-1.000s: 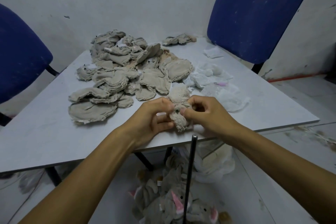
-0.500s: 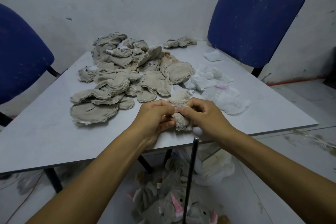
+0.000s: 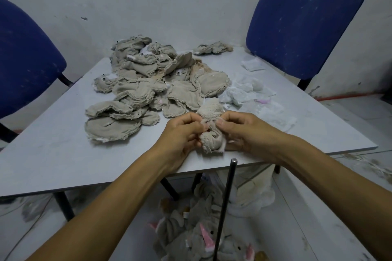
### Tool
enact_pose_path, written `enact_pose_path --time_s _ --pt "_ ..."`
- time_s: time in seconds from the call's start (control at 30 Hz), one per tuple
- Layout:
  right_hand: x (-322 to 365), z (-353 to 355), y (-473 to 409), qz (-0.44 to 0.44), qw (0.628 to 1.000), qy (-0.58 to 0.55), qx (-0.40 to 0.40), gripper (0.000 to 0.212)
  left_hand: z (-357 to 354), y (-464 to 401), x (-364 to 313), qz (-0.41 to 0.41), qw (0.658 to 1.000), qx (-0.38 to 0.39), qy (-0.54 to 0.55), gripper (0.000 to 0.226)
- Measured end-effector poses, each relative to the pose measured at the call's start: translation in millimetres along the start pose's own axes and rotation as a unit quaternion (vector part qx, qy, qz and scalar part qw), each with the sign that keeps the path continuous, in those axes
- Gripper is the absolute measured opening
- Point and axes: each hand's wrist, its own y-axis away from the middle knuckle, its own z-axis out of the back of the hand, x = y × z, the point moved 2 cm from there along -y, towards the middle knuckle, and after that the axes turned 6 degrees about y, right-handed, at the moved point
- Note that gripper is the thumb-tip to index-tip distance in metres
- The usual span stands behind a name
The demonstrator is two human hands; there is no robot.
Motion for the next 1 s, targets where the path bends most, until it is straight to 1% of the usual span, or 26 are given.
enact_pose_path --time_s 0.07,0.17,0.23,0.37,0.47,0.53,0.63,0.7,0.77,0.83,0.9,0.93,0.97,1.0 --pt "-0.8 1.1 0.6 0.007 0.999 0.045 -0.001 0.018 3.1 0.5 -1.4 0.016 0.999 0.034 0.009 0.023" --pt "-4.1 1.0 3.1 0.042 0.991 0.122 -0.035 0.013 5.2 0.9 -1.5 0.029 0.997 0.066 -0.001 0.020" --pt "-4.6 2.3 4.0 0.057 0.984 0.163 -0.052 0.017 4.8 0.8 -1.0 0.024 0.997 0.066 -0.012 0.021" --pt "-3.4 -2.0 5.5 0.071 0.979 0.178 -0.063 0.019 4.8 2.0 -0.6 0.015 0.998 0.055 -0.026 0.022" --pt "-6.0 -5.4 4.3 0.078 0.968 0.206 -0.123 0.023 2.9 3.4 -0.9 0.009 0.998 0.059 -0.033 0.023" --pt "-9.4 -6.0 3.2 0.083 0.953 0.236 -0.171 0.025 0.7 4.3 -0.2 0.005 0.997 0.067 -0.041 0.022" --pt "-12.8 -6.9 1.6 0.092 0.930 0.261 -0.240 0.020 -2.0 6.6 0.9 -0.012 0.994 0.083 -0.075 0.020" --pt "-12.5 -6.1 0.6 0.094 0.926 0.254 -0.264 0.014 -3.2 8.4 2.1 -0.021 0.991 0.087 -0.097 0.020" --pt "-11.0 -4.8 -0.5 0.082 0.932 0.228 -0.269 0.011 -2.6 9.6 2.1 -0.022 0.990 0.089 -0.103 0.023" --pt "-9.9 -4.1 -2.2 0.061 0.946 0.178 -0.264 0.010 -1.1 8.9 0.7 -0.005 0.991 0.102 -0.087 0.031" --pt "-8.8 -2.7 -3.3 0.043 0.957 0.137 -0.251 0.023 -1.4 7.7 -0.2 0.019 0.992 0.116 -0.052 0.030" --pt "-8.3 -1.4 -4.3 0.032 0.966 0.117 -0.230 0.027 -1.4 6.5 0.6 0.026 0.992 0.114 -0.038 0.028" --pt "-7.9 -0.9 -4.1 0.017 0.978 0.084 -0.191 0.025 -1.5 5.6 1.3 0.029 0.994 0.101 -0.024 0.023" --pt "-8.2 -0.2 -2.8 0.001 0.990 0.033 -0.136 0.018 0.1 3.4 2.3 0.029 0.996 0.081 -0.009 0.014"
